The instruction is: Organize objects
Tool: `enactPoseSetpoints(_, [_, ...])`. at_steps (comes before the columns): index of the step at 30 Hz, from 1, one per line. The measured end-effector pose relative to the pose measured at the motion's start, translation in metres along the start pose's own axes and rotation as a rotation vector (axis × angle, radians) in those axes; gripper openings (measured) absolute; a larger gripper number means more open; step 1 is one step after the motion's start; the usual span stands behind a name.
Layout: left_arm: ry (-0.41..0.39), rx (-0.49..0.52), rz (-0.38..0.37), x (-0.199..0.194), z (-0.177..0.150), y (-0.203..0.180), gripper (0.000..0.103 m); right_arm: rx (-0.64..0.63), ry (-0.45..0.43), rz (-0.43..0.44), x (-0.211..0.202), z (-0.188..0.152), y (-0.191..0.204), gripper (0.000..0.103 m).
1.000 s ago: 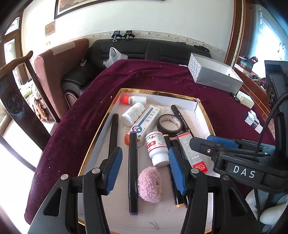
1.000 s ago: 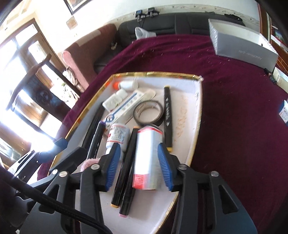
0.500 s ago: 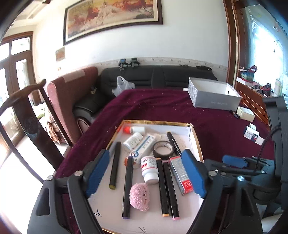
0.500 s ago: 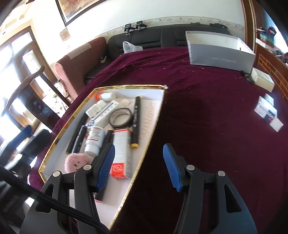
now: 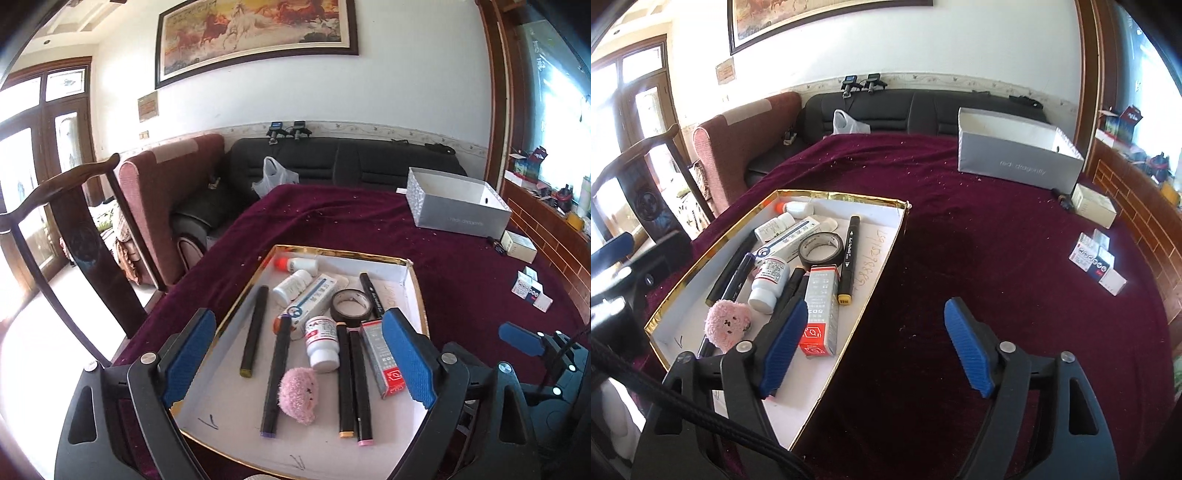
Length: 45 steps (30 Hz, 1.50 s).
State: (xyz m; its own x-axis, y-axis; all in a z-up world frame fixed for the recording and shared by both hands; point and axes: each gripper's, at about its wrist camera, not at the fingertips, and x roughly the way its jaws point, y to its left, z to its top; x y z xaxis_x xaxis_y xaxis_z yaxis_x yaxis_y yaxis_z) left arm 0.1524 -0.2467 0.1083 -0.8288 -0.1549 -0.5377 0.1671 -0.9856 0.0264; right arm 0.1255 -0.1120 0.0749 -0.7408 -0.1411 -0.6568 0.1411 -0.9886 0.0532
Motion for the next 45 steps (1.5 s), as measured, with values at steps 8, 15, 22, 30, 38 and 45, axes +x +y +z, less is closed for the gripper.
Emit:
enactPoseSetpoints(8, [0.021,-0.054,-0.006,0.003,-0.005,0.020,0.089,-0.018,0.009,-0.014,0.004,-0.009,0.012,0.078])
enactPoseSetpoints(15, [0.052,-0.113,-0.049,0.007,-0.011,0.035,0.090,-0.048,0.009,-0.041,0.005,-0.015,0.023,0.078])
enactPoseSetpoints(22, [0.033,-0.123,-0.055,0.004,-0.013,0.044,0.094,-0.086,-0.002,-0.054,0.003,-0.018,0.037,0.078])
enactPoseSetpoints(30, [0.007,-0.092,-0.011,-0.002,-0.015,0.045,0.094,-0.138,-0.011,-0.069,0.003,-0.016,0.053,0.079])
enactPoseSetpoints(38, [0.016,-0.096,0.018,0.000,-0.016,0.052,0.098,-0.181,-0.015,-0.065,0.004,-0.011,0.069,0.079])
enactPoseSetpoints(45, [0.045,-0.106,0.024,0.010,-0.019,0.059,0.101,-0.214,0.003,-0.071,0.010,-0.011,0.078,0.079])
